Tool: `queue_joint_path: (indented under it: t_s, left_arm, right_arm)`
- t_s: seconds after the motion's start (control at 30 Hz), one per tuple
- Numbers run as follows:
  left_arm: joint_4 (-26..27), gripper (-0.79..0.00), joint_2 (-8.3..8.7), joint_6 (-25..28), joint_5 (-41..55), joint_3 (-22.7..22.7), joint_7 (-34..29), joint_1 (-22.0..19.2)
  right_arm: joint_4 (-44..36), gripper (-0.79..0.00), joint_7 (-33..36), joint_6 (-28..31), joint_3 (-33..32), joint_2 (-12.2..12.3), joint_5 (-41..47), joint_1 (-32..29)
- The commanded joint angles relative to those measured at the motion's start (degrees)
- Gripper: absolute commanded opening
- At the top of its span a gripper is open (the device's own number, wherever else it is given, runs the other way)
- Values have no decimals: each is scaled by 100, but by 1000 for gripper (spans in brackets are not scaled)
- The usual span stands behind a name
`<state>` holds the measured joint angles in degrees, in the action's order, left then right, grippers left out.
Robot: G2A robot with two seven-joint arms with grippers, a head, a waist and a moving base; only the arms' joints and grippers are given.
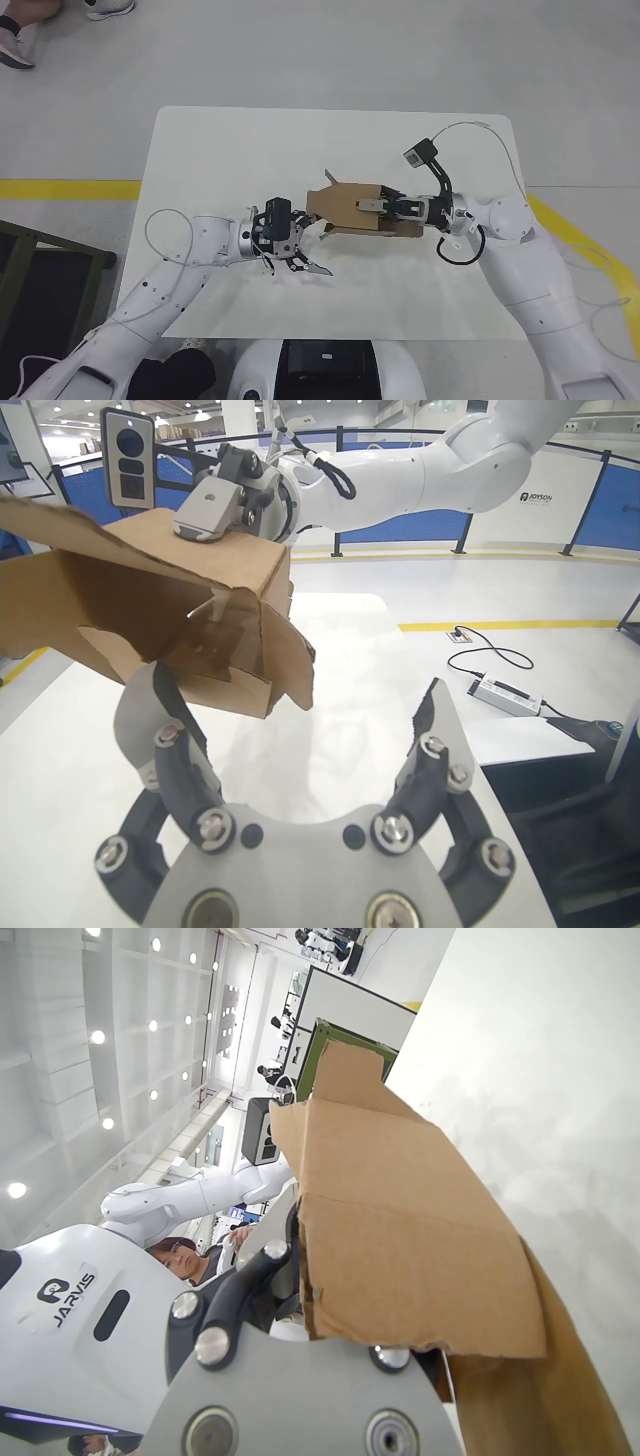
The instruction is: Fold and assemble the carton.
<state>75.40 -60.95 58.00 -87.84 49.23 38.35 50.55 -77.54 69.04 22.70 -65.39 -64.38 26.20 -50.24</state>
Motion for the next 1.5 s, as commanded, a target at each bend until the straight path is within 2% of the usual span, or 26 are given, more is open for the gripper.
queue_joint_path:
  t_s: [0.0, 0.13, 0.17, 0.23, 0.37, 0.5, 0.7, 0.8, 0.83, 0.87, 0.93, 1.47]
  left_arm:
    - [19, 0, 17, 0, 9, -28, 4, -14]
    - [78, -9, 68, 0, 15, -75, 20, -22]
    - [94, -55, 82, 0, 13, -90, 21, -25]
    - [114, -89, 109, 0, 20, -115, 27, -30]
    - [157, -58, 161, 0, 55, -164, 81, -40]
    - [185, -77, 217, 0, 94, -222, 176, -55]
    - [191, -179, 280, 0, 152, -319, 260, -100]
    - [192, -256, 309, 0, 174, -345, 294, -122]
    - [187, -292, 319, 0, 187, -353, 304, -125]
    - [188, -366, 328, 0, 202, -366, 316, -129]
    - [175, -419, 344, 0, 239, -394, 339, -144]
    - [-10, -453, 487, 0, 449, -588, 557, -289]
  right_arm:
    - [-1, -785, 22, 4, 6, 2, 1, -4]
    - [-14, -785, 83, 1, 21, 6, 37, -7]
    - [-20, -785, 104, 7, 28, 5, 56, -7]
    - [-28, -785, 148, 20, 41, 2, 125, -8]
    - [-1, -785, 240, 36, 59, 1, 226, 1]
    - [-75, -785, 335, 18, 88, 8, 187, -12]
    - [-199, -785, 444, 1, 103, 27, 99, -35]
    - [-205, -785, 449, -11, 107, 31, 109, -42]
    - [-206, -785, 458, -13, 114, 32, 111, -40]
    - [-202, -785, 459, -16, 118, 32, 123, -39]
    - [-193, -785, 474, -16, 129, 32, 144, -34]
    - [-177, -785, 565, 5, 184, 42, 168, -10]
